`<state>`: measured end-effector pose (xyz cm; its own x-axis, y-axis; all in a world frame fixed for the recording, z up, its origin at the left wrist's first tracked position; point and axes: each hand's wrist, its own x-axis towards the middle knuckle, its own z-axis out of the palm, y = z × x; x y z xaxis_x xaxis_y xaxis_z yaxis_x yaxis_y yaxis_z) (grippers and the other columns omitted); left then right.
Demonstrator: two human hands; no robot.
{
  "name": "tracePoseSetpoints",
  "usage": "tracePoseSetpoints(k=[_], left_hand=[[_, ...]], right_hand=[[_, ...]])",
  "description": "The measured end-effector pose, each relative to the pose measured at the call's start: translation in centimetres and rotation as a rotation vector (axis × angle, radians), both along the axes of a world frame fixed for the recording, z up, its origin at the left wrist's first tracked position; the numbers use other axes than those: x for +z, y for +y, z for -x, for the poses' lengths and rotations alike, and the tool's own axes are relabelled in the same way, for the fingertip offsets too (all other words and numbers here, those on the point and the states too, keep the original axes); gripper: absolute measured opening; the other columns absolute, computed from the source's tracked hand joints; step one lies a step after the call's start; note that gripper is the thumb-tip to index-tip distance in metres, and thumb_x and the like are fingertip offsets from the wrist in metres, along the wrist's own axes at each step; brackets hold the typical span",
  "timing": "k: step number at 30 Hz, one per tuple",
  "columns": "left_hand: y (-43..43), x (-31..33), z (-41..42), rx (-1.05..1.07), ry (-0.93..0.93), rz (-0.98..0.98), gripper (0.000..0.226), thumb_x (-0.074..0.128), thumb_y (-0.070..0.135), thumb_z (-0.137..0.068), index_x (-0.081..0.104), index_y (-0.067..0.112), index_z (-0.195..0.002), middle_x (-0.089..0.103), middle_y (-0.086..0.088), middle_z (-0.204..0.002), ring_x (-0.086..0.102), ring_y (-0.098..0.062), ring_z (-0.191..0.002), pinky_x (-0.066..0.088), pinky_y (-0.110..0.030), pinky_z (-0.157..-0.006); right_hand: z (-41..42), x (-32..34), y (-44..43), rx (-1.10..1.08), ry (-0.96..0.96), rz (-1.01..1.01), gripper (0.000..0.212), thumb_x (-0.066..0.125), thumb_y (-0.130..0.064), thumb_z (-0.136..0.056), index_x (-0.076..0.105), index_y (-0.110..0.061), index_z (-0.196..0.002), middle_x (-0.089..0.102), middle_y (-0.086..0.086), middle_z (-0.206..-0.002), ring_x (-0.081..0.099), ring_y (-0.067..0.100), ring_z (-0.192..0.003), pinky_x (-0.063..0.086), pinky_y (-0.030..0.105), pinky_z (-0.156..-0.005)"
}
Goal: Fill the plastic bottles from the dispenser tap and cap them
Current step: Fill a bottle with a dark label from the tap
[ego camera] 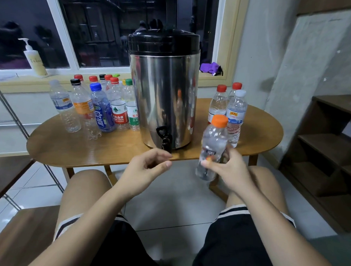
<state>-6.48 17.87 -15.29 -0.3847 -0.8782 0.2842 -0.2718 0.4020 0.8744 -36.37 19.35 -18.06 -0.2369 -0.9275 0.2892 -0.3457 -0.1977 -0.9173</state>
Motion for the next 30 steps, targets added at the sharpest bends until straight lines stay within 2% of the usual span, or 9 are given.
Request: tracePoseSetpoints(k=[3, 5, 8, 11, 15, 17, 20, 24, 30], left_hand=[[-0.2, -2.4, -0.2, 0.007, -0.073, -0.069, 0.013, 0.076, 0.033, -0.103, 0.077, 0.029, -0.115, 0.081, 0.000, -0.102, 0.077, -0.018, -0.104, 0.056, -0.054, -0.106], [-0.3, -3.7, -0.2, 0.010, -0.143, -0.115, 0.011, 0.076, 0.034, -0.103, 0.077, 0.029, -0.113, 0.082, 0.003, -0.099, 0.077, -0.015, -0.103, 0.055, -0.052, -0.107], [-0.4, -5.1, -0.3, -0.004, -0.220, -0.145, 0.008, 0.075, 0.031, -0.103, 0.077, 0.027, -0.110, 0.082, 0.005, -0.096, 0.077, -0.011, -0.098, 0.057, -0.047, -0.106], [-0.5, -5.6, -0.5, -0.006, -0.270, -0.157, 0.007, 0.074, 0.030, -0.103, 0.076, 0.028, -0.109, 0.082, 0.005, -0.095, 0.077, -0.009, -0.096, 0.058, -0.042, -0.103], [-0.7, -5.9, -0.8, -0.003, -0.290, -0.169, 0.006, 0.074, 0.030, -0.103, 0.077, 0.027, -0.108, 0.082, 0.005, -0.095, 0.077, -0.010, -0.096, 0.058, -0.040, -0.102], [-0.8, -6.1, -1.0, 0.001, -0.295, -0.164, 0.006, 0.074, 0.031, -0.103, 0.077, 0.027, -0.107, 0.082, 0.006, -0.094, 0.077, -0.010, -0.095, 0.059, -0.040, -0.102], [-0.9, -6.4, -1.1, 0.003, -0.309, -0.166, 0.006, 0.074, 0.031, -0.103, 0.077, 0.028, -0.107, 0.082, 0.006, -0.094, 0.077, -0.009, -0.094, 0.059, -0.041, -0.101], [-1.1, -6.6, -1.0, -0.009, -0.328, -0.167, 0.007, 0.072, 0.032, -0.104, 0.078, 0.029, -0.106, 0.082, 0.007, -0.094, 0.078, -0.010, -0.094, 0.060, -0.044, -0.100], [-1.3, -6.2, -0.7, 0.008, -0.319, -0.149, 0.007, 0.072, 0.032, -0.104, 0.078, 0.029, -0.103, 0.081, 0.007, -0.092, 0.077, -0.011, -0.091, 0.060, -0.044, -0.097]], right_hand=[[1.2, 1.3, -2.1, -0.233, 0.079, 0.114, 0.047, 0.101, -0.036, -0.071, 0.071, -0.031, -0.107, 0.071, -0.006, -0.109, 0.069, 0.001, -0.094, 0.056, 0.033, -0.087], [1.6, 1.9, -3.4, -0.342, 0.142, 0.155, 0.052, 0.101, -0.039, -0.070, 0.073, -0.025, -0.111, 0.060, -0.001, -0.111, 0.063, 0.001, -0.093, 0.052, 0.030, -0.088], [1.6, 2.1, -4.8, -0.409, 0.188, 0.195, 0.060, 0.102, -0.039, -0.068, 0.072, -0.019, -0.117, 0.056, -0.001, -0.111, 0.062, 0.014, -0.100, 0.052, 0.032, -0.091], [1.4, 1.6, -5.9, -0.441, 0.228, 0.217, 0.068, 0.102, -0.042, -0.068, 0.067, -0.018, -0.120, 0.056, 0.000, -0.114, 0.060, 0.016, -0.104, 0.051, 0.034, -0.092], [1.3, 0.5, -6.3, -0.486, 0.297, 0.246, 0.072, 0.100, -0.047, -0.069, 0.061, -0.014, -0.120, 0.057, 0.003, -0.117, 0.059, 0.023, -0.108, 0.046, 0.033, -0.085], [1.4, -0.7, -6.2, -0.530, 0.379, 0.230, 0.073, 0.098, -0.054, -0.069, 0.060, -0.012, -0.115, 0.053, 0.007, -0.119, 0.056, 0.029, -0.111, 0.050, 0.041, -0.087], [1.8, -2.4, -6.2, -0.623, 0.462, 0.252, 0.075, 0.094, -0.065, -0.067, 0.066, -0.013, -0.115, 0.047, 0.012, -0.132, 0.050, 0.039, -0.120, 0.049, 0.053, -0.102], [2.2, -2.6, -7.4, -0.487, 0.334, 0.207, 0.065, 0.091, -0.061, -0.076, 0.068, -0.017, -0.118, 0.035, 0.014, -0.161, 0.045, 0.037, -0.143, 0.046, 0.047, -0.113], [2.3, -1.8, -9.6, -0.464, 0.334, 0.182, 0.059, 0.090, -0.060, -0.079, 0.064, -0.013, -0.104, 0.036, 0.009, -0.162, 0.053, 0.033, -0.137, 0.046, 0.038, -0.109]])
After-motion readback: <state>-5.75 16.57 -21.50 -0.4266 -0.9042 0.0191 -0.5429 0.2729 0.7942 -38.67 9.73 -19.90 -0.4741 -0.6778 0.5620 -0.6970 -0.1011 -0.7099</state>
